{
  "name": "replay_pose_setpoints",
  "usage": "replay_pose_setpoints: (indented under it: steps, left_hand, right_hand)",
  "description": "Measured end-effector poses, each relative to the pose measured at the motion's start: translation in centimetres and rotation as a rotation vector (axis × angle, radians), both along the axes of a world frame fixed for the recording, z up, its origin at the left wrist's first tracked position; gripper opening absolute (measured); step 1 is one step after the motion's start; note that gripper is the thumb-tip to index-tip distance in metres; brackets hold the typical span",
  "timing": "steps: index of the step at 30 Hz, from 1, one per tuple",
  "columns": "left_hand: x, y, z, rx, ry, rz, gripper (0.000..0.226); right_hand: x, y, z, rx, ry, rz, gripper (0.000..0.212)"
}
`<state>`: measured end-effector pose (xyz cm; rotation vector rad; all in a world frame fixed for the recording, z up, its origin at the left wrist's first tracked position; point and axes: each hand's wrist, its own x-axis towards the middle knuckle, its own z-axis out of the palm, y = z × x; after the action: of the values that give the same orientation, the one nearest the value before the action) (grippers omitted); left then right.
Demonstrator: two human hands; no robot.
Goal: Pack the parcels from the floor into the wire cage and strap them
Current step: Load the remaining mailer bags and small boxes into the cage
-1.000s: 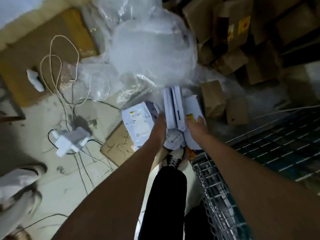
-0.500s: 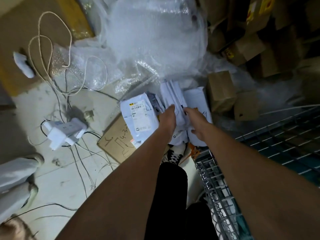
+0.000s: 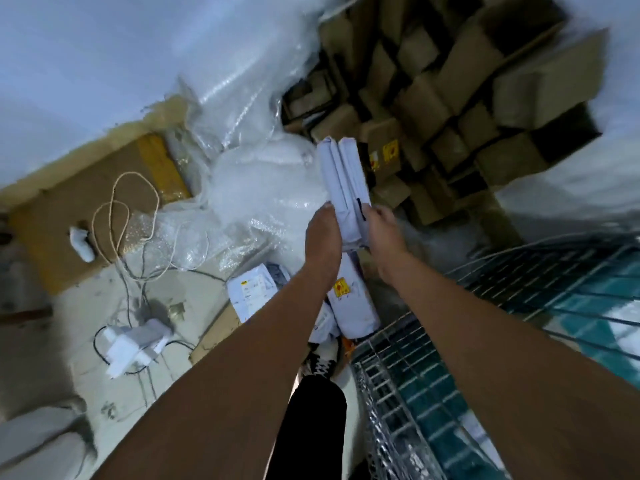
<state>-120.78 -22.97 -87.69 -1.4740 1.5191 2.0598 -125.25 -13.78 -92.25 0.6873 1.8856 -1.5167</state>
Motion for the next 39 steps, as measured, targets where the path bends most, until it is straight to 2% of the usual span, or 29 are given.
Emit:
replay_pose_setpoints:
  steps: [5, 9, 14, 17, 21, 25, 27, 31, 36, 39]
  left_hand:
    - [-4.4, 7.0, 11.4, -0.012, 0.244, 0.055, 0.036]
    - [-4.7, 15.6, 19.2, -0.025, 0.386, -0.008, 0.037]
    - [-2.3, 28.1, 24.7, 0.115, 0.556, -0.169, 0.039]
    - [1.0, 34.8, 25.4, 0.146, 0.626, -0.297, 0.034]
    - [5.0, 41.5, 23.8, -0.099, 0.655, -0.489, 0.018]
    - [9.7, 44.4, 21.1, -0.307, 0.639, -0.742, 0.041]
    - [12.2, 45.1, 19.4, -0.335, 0.586, -0.781, 0.045]
    - [15.4, 46.2, 16.1, -0.158, 0.373, -0.682, 0.029]
    - [16.1, 44.5, 13.1, -0.054, 0.171, -0.64, 0.032]
    - [14.7, 43.1, 11.7, -0.065, 0.037, -0.707, 0.028]
  right_hand:
    - [-3.9, 7.2, 12.8, -0.014, 0.32, 0.013, 0.039]
    - [-3.6, 15.9, 22.2, 0.097, 0.518, 0.011, 0.039]
    - [0.7, 28.8, 28.1, 0.207, 0.698, -0.135, 0.031]
    - [5.1, 35.6, 28.2, 0.218, 0.761, -0.248, 0.028]
    - [10.8, 41.5, 25.2, 0.155, 0.695, -0.449, 0.033]
    - [15.0, 44.6, 22.7, 0.156, 0.58, -0.551, 0.03]
    - [17.7, 45.2, 21.3, 0.258, 0.525, -0.522, 0.027]
    - [21.9, 45.5, 18.6, 0.382, 0.559, -0.424, 0.032]
    - [22.6, 44.2, 15.9, 0.706, 0.579, -0.228, 0.035]
    - [22.2, 42.6, 14.3, 0.719, 0.539, -0.106, 0.035]
